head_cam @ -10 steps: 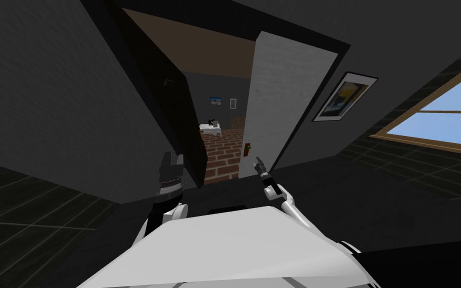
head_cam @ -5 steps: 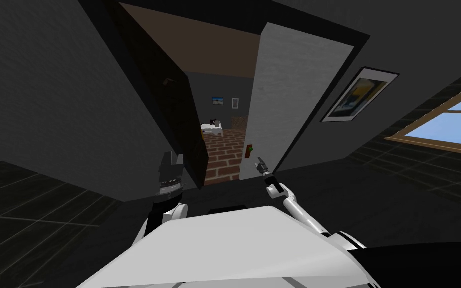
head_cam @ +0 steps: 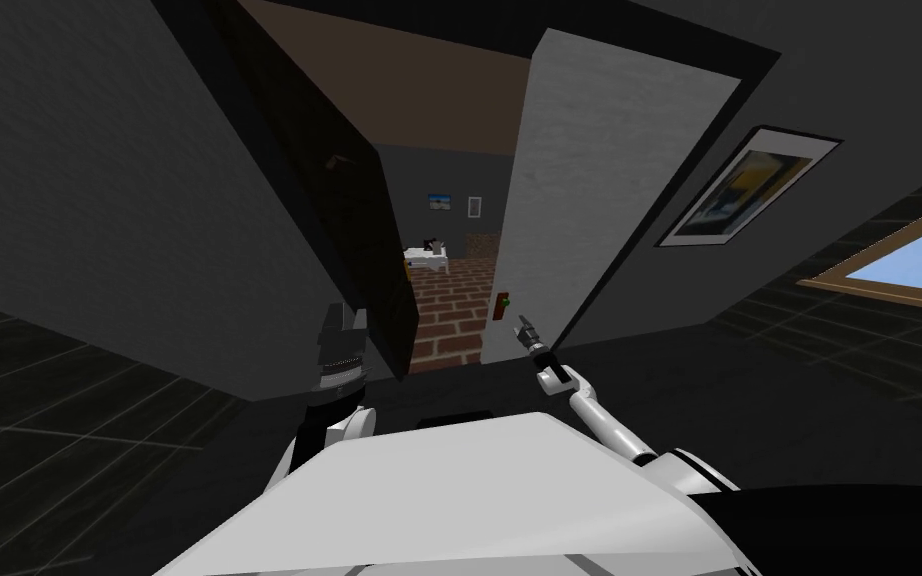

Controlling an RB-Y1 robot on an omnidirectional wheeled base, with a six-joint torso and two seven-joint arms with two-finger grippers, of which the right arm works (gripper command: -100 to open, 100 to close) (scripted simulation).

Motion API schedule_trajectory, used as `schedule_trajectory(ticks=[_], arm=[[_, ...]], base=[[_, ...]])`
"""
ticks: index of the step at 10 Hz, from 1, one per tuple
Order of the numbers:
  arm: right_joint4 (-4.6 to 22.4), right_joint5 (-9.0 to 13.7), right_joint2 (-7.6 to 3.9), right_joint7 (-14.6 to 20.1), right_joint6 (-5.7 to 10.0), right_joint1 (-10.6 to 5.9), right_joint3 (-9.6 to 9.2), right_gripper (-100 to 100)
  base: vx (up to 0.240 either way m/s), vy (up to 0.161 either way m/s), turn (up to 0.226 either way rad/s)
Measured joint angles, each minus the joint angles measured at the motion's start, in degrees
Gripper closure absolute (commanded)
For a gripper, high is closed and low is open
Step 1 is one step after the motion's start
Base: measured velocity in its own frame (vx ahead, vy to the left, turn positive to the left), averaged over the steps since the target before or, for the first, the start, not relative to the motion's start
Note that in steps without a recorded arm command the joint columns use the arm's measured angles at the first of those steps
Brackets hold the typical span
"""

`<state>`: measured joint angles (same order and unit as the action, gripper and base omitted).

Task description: Push the door open

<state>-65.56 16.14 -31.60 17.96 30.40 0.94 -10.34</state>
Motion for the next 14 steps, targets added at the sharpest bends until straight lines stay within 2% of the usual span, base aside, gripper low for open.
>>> schedule_trajectory(ticks=[3, 5, 13, 14], arm=[[2.8, 0.9, -1.51, 0.5, 0.02, -1.30, -0.43, -100], [3.8, 1.2, -1.83, 0.5, 0.13, -1.67, -0.57, -100], [6.4, 0.8, 0.20, -0.7, -1.17, -4.13, 1.19, -100], [6.4, 0.8, 0.22, -0.7, -1.21, -4.18, 1.22, 100]], base=[[0.069, -0.023, 0.044], [0.067, -0.005, 0.026], [0.182, -0.028, 0.046], [-0.009, -0.001, -0.010]])
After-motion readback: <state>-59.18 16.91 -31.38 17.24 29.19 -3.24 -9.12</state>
